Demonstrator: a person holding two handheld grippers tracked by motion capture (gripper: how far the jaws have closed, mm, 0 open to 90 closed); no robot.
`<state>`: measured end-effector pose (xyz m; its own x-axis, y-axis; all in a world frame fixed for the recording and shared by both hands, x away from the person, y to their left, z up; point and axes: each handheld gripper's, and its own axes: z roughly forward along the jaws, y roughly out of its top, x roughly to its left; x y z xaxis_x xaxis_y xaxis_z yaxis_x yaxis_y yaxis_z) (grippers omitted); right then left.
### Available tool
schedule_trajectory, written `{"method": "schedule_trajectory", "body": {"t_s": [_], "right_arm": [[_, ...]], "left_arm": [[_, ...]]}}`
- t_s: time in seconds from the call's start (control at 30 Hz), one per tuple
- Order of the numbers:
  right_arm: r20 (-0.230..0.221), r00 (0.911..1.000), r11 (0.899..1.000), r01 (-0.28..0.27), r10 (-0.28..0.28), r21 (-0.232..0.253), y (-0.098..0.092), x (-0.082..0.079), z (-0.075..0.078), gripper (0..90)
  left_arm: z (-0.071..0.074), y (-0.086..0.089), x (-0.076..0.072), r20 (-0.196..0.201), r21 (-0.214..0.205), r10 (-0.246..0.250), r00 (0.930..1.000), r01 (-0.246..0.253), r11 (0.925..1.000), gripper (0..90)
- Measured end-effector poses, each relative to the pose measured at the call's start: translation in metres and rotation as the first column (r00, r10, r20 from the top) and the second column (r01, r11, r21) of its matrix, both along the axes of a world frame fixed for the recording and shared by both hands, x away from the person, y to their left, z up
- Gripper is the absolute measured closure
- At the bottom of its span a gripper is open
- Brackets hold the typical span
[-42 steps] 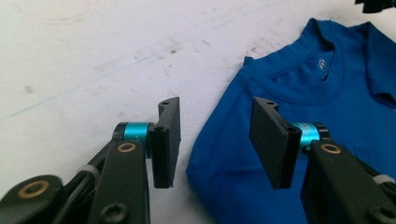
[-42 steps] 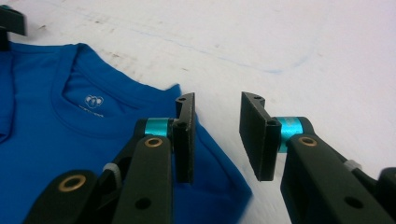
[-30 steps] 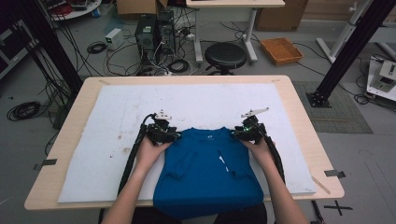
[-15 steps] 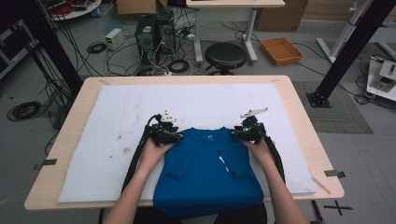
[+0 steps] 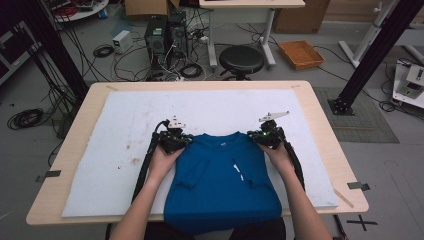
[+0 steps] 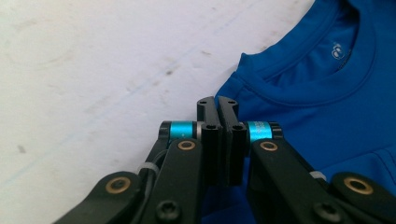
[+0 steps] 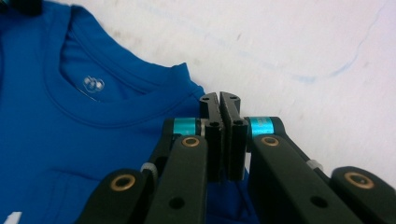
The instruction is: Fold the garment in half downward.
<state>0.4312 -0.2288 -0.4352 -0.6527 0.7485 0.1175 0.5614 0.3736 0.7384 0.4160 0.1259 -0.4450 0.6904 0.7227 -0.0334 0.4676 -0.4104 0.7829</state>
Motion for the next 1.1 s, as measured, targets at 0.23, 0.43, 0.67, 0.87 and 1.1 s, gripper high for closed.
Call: {"method": "schedule_trajectory", "body": {"t_s": [0.23,0.43,0.67,0.87,1.1], "right_arm": [[0.029,0.9994,1.0,0.018,-0.018,-0.008,0.009,0.022,0.011,89.2],[0.071,0.9967,0.999,0.039,-0.039,0.005,0.012,0.028,0.023,89.2],[0.131,0.9906,0.999,0.033,-0.038,0.036,0.012,-0.007,0.044,89.2],[0.17,0.9853,0.999,0.007,-0.015,0.046,0.009,-0.047,0.057,89.2],[0.202,0.9794,0.999,-0.016,0.009,0.033,0.001,-0.105,0.053,89.1]], "left_arm": [[0.017,0.006,0.026,0.026,-0.022,0.037,0.999,-0.036,0.9991,88.0],[0.032,0.012,0.029,0.055,-0.041,0.039,0.9978,-0.036,0.9985,87.9],[0.047,0.014,0.002,0.112,-0.069,0.002,0.9937,0.006,0.9976,87.9],[0.059,0.02,-0.04,0.158,-0.111,-0.031,0.9869,0.049,0.9927,87.8],[0.051,0.024,-0.096,0.161,-0.102,-0.093,0.9825,0.111,0.9886,87.9]]}}
